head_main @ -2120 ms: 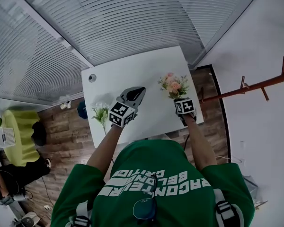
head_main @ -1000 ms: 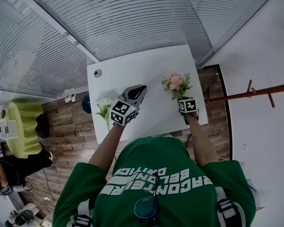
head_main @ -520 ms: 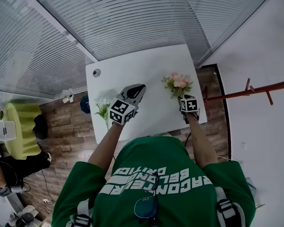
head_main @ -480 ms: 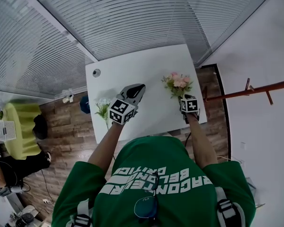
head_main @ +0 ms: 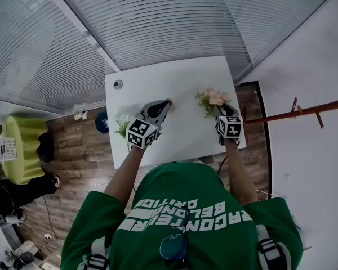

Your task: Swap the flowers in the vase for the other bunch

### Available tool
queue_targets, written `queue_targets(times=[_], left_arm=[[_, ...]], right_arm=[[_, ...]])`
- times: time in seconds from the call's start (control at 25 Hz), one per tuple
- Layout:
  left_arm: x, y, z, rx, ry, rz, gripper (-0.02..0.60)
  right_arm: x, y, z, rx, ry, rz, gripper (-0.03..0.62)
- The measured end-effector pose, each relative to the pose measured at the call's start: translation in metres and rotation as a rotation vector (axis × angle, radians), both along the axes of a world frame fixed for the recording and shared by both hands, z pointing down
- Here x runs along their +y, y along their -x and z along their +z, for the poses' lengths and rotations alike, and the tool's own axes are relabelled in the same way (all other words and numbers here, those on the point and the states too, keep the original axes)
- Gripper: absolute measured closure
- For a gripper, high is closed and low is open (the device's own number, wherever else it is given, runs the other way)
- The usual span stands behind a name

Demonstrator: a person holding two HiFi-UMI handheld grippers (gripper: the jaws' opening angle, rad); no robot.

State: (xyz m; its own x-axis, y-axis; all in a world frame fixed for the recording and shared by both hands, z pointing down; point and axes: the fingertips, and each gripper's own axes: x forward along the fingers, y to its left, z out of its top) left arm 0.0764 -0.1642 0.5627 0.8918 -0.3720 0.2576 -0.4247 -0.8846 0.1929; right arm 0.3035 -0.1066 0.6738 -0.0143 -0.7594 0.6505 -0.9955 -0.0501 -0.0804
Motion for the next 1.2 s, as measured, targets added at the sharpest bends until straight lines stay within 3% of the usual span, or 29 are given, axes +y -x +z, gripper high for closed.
queue_targets(times=[0.12, 0.48, 0.88, 1.2], left_arm=[[0.000, 0.014, -0.001, 0.004, 0.000, -0.028, 0.574], [0.001, 0.064, -0.003, 0.020, 0.001, -0.150, 0.574], [0.017, 0.094, 0.009, 0.003, 0.021, -0.233, 0.574], [0.021, 0.099, 0.010, 0.006, 0.018, -0.264, 0.574]], right_arm=[[-0.016, 0.022, -0.031, -0.002, -0.071, -0.042, 0.457], [-0.047, 0.097, -0.092, 0.012, -0.219, -0.226, 0.579], [-0.041, 0.145, -0.095, -0.007, -0.231, -0.358, 0.581], [-0.040, 0.149, -0.094, -0.065, -0.226, -0.365, 0.581]])
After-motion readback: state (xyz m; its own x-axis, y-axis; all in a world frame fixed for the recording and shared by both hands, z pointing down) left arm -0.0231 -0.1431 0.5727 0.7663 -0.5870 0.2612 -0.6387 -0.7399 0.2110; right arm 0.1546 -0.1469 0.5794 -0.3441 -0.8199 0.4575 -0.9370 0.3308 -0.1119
